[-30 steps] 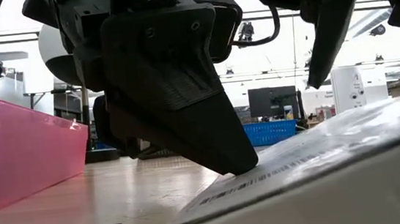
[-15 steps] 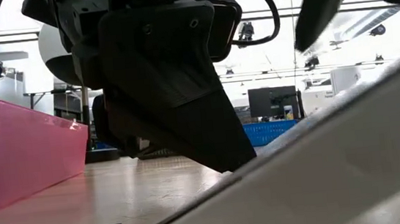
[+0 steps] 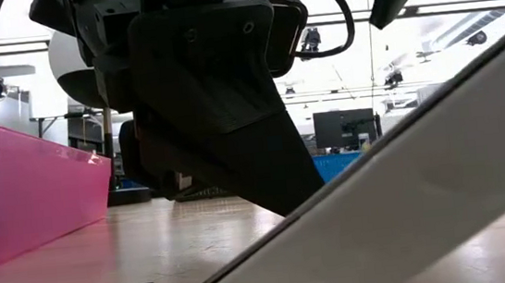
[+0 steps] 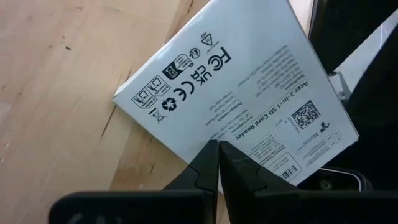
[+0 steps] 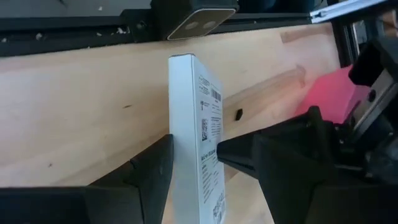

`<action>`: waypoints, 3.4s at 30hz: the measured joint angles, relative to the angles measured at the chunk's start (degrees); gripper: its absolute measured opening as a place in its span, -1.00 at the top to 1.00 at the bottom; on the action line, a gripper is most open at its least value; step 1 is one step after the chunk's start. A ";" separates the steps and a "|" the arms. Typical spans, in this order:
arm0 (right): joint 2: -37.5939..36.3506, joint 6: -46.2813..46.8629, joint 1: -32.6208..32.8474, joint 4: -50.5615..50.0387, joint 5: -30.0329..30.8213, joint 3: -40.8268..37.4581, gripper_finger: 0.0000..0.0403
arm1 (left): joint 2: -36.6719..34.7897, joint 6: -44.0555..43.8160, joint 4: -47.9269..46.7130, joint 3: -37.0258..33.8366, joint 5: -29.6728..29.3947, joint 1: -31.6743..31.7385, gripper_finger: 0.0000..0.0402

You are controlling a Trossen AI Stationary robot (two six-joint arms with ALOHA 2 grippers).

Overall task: Pick and place items into bin
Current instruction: Put the bottom card reader box into the black bin

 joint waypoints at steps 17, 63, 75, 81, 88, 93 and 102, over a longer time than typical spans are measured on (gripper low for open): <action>0.00 -4.81 -0.02 -1.66 -1.75 -0.17 0.07 | 0.07 -0.10 0.40 0.00 -0.01 0.00 1.00; 0.04 -6.83 -1.64 -2.69 -4.94 2.19 -0.11 | -0.17 -0.23 1.25 0.00 -0.01 0.00 1.00; 0.04 -1.47 -0.81 -4.06 -2.30 4.32 -0.11 | -0.60 -0.06 1.91 -0.01 -0.66 -0.03 1.00; 0.04 1.88 -0.37 -5.34 -2.08 5.13 -0.09 | -0.70 -0.04 3.34 -0.02 -1.34 0.00 1.00; 0.04 1.25 0.22 -5.70 3.08 5.01 -0.09 | -0.81 0.01 3.69 -0.02 -1.27 0.33 1.00; 0.04 3.51 0.55 -5.83 4.49 5.17 -0.08 | -0.81 0.01 4.47 -0.09 -1.31 0.41 1.00; 0.28 15.68 0.72 -17.12 4.18 8.48 0.00 | -0.85 -0.06 6.17 -0.02 -1.04 0.41 1.00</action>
